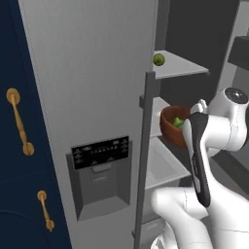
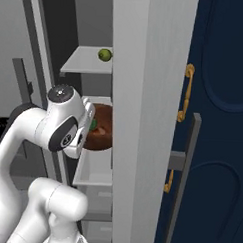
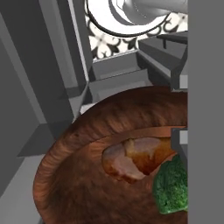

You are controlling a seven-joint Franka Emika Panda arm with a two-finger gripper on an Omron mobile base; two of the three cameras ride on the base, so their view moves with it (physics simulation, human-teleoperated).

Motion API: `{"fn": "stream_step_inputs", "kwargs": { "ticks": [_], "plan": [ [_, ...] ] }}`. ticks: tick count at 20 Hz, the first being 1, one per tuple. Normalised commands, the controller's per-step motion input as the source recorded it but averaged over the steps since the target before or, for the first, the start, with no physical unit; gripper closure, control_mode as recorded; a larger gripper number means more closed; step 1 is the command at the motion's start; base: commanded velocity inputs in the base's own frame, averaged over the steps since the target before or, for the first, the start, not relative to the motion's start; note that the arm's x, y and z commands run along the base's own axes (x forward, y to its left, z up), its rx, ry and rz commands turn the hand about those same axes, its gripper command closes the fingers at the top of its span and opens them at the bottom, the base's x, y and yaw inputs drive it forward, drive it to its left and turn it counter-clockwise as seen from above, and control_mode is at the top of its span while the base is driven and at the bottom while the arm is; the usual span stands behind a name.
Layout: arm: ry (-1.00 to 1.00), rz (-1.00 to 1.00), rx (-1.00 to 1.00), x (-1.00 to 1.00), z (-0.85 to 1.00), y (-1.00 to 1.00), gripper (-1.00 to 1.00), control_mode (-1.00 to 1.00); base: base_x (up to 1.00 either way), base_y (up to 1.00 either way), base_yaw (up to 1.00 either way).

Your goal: Pick the chicken drumstick and broccoli from their plates and place them in the bowl. Then put the bowl in the fridge.

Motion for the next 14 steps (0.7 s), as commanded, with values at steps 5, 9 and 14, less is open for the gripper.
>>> {"fn": "stream_step_inputs", "kwargs": {
  "ticks": [5, 9, 14],
  "plan": [
    [0.0, 0.14, 0.0, 0.37, -0.01, -0.03, 1.0, -1.0, 0.06, 0.0, 0.03],
    [0.0, 0.16, 0.0, 0.74, -0.01, -0.19, 1.0, -1.0, 0.0, 0.0, 0.0],
    [0.0, 0.11, 0.0, 0.93, -0.29, -0.03, 1.0, -1.0, 0.0, 0.0, 0.0]
  ]
}}
